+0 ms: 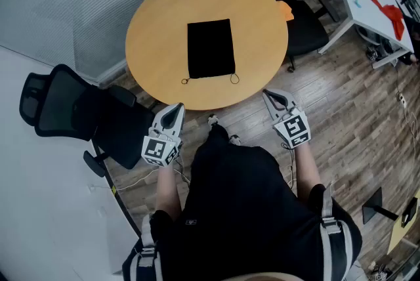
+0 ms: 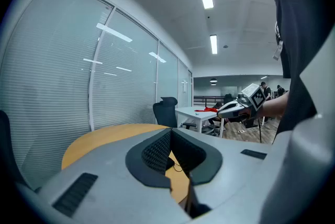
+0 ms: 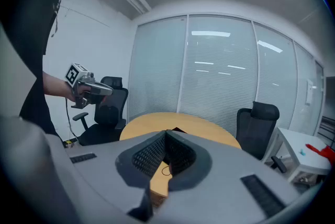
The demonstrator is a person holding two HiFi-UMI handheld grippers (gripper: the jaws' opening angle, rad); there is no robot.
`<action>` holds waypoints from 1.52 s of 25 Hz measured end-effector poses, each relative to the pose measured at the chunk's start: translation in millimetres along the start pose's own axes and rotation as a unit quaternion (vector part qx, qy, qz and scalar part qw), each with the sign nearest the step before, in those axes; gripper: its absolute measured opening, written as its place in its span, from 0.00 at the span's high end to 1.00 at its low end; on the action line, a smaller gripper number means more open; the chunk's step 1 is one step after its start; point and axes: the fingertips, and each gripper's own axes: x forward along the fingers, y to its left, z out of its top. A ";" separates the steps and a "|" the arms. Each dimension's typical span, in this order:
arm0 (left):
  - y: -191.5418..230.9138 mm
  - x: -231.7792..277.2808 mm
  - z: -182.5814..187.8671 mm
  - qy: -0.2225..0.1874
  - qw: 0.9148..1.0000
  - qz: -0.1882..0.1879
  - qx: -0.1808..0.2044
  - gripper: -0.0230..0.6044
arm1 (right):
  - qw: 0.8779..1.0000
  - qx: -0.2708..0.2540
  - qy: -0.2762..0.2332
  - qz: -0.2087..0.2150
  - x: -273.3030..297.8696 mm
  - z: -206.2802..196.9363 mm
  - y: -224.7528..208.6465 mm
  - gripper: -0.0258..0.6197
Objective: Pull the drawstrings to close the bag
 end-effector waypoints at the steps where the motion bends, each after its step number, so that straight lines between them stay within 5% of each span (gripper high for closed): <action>1: 0.0 0.2 -0.4 0.001 1.000 0.000 0.000 0.94 | 1.000 0.000 0.001 -0.001 -0.5 -0.9 -0.1 0.87; 22: 4.0 3.3 -6.0 0.011 1.000 0.009 -0.002 0.94 | 1.000 0.008 0.001 0.001 2.5 -6.3 1.2 0.87; 38: 26.8 16.0 -30.9 0.022 0.999 -0.015 -0.042 0.94 | 0.998 0.031 0.025 0.055 39.3 -13.1 18.0 0.87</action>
